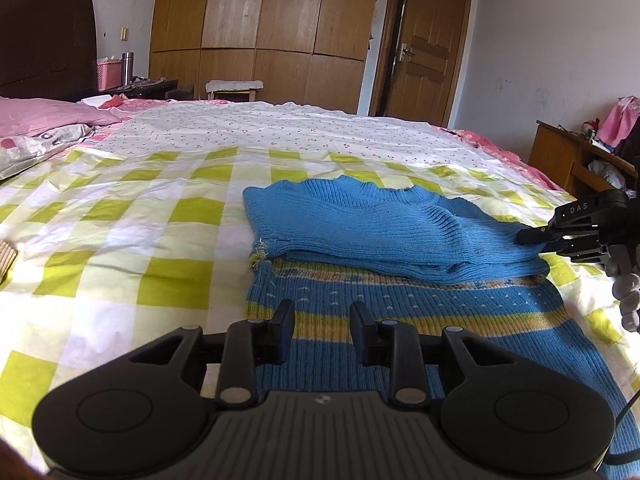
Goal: Fold small clothes
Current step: 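Grasp the sweater hem with the right gripper and fold it up toward the collar, then lower the hem onto the collar and open the right gripper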
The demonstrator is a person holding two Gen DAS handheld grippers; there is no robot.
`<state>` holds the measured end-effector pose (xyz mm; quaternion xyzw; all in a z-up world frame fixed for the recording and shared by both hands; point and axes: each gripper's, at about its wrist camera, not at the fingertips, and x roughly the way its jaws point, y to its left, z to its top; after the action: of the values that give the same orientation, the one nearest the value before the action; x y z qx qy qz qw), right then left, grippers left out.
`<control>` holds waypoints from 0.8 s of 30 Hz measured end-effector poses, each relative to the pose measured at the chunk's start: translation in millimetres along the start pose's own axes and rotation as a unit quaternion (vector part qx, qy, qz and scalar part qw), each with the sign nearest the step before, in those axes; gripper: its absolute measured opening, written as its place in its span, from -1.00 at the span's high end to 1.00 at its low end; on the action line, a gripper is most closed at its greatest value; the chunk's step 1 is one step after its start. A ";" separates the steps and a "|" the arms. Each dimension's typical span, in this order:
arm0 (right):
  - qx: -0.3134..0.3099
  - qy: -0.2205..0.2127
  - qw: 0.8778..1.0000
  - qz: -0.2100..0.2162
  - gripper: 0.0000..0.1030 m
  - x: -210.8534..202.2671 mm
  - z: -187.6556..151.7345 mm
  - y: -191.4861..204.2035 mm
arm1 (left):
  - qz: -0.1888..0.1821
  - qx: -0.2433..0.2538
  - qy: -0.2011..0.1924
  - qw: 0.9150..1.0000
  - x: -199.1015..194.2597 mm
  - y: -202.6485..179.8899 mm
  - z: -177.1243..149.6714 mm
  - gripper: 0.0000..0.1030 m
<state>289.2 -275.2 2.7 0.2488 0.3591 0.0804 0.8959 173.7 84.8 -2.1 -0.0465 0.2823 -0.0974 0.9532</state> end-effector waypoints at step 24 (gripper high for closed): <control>-0.005 -0.035 0.999 -0.034 0.75 3.3 4.5 -7.2 | 0.026 0.053 0.021 0.998 52.7 -26.0 36.9 0.22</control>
<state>294.4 -282.1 -0.2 0.2343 0.3355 0.0436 0.9114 233.1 49.5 4.7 0.0131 0.2978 -0.0887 0.9504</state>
